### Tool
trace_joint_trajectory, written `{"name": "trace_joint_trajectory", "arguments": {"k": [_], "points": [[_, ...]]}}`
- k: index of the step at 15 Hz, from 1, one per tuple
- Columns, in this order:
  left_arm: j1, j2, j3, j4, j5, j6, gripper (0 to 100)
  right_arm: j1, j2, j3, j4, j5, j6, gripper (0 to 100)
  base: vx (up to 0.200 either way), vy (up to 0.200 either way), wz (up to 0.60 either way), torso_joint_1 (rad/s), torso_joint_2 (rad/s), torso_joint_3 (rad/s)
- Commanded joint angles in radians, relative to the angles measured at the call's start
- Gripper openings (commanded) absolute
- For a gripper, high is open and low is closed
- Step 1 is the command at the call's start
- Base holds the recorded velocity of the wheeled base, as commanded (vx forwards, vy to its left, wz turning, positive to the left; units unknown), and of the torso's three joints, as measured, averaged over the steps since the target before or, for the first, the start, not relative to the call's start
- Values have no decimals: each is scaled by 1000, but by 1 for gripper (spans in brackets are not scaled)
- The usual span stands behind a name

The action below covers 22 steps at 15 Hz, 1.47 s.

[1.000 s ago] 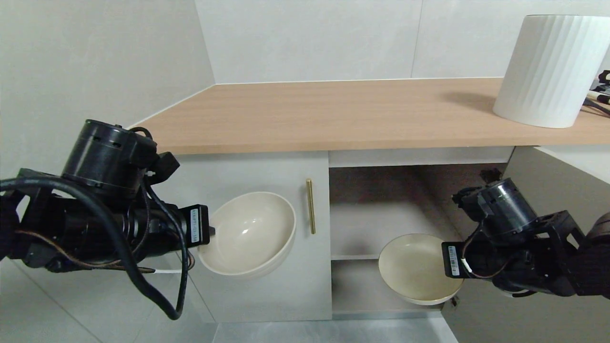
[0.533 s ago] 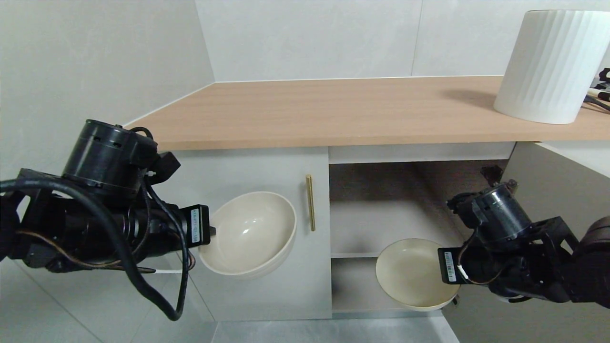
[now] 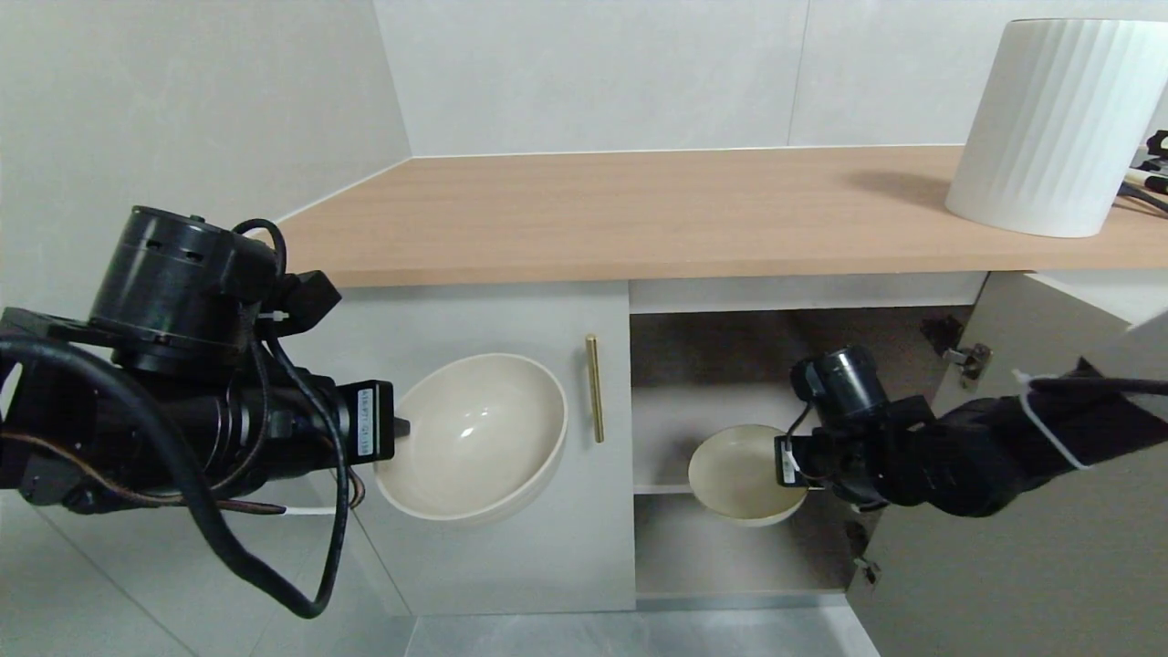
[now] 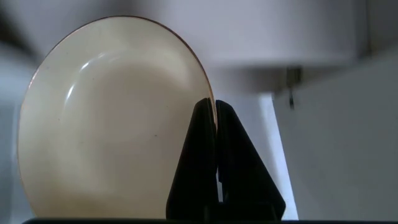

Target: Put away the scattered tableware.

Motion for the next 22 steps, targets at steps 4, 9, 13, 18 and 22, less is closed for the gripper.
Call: {"name": "trace_joint_trajectory", "arguments": {"k": [4,9,13,18,22], "points": [[0,-4,-4,1,2,19,0,-92,354,-306,-30,-65,-22,0,0,0,0,0,0,0],[-7,-6,-1,1,3,19,0,-110,487,-458,-11,-160,-22,0,0,0,0,0,0,0],[-11,-6,0,1,3,19,0,-112,510,-514,-11,-174,-21,0,0,0,0,0,0,0],[-13,-6,0,1,3,19,0,-116,509,-537,-14,-174,-19,0,0,0,0,0,0,0],[-16,-1,0,1,2,19,0,-115,484,-539,-17,-185,7,100,0,0,0,0,0,0]]}}
